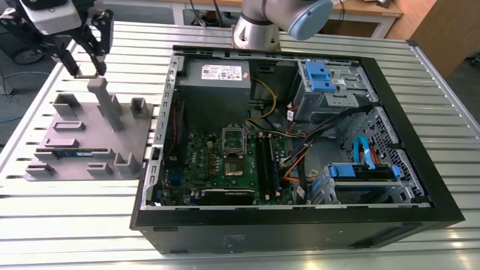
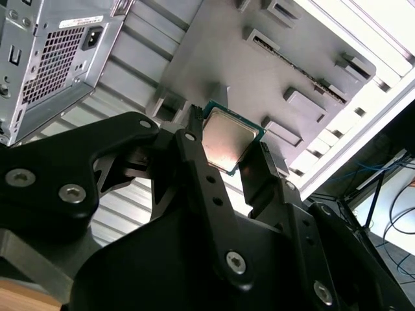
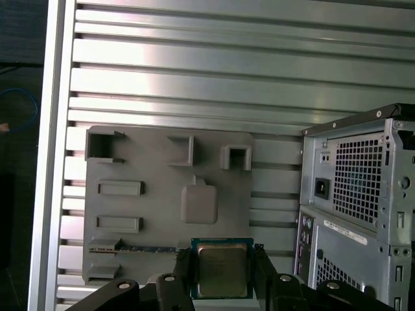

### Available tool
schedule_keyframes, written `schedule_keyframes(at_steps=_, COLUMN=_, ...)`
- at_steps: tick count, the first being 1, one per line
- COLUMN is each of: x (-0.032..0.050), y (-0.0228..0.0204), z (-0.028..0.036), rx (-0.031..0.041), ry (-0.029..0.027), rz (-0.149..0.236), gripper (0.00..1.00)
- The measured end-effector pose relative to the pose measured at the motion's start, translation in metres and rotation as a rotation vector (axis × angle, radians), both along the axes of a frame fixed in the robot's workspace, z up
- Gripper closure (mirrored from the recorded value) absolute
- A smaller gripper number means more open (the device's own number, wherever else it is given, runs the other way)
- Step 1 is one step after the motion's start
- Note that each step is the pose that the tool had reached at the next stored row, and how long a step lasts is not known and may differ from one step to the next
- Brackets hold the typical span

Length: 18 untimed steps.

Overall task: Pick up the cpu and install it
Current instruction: 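Pick up the cpu and move it towards the insertion slot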

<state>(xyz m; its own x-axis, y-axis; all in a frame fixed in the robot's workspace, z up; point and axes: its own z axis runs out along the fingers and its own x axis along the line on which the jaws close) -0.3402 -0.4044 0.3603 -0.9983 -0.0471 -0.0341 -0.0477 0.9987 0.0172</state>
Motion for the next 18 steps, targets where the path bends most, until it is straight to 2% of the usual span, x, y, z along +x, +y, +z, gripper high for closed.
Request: schedule_keyframes(at_steps=18, x=0.0441, y=0.0, z=-0.0006, rx=0.0, ry=-0.0001, rz=0.0, gripper=0.53)
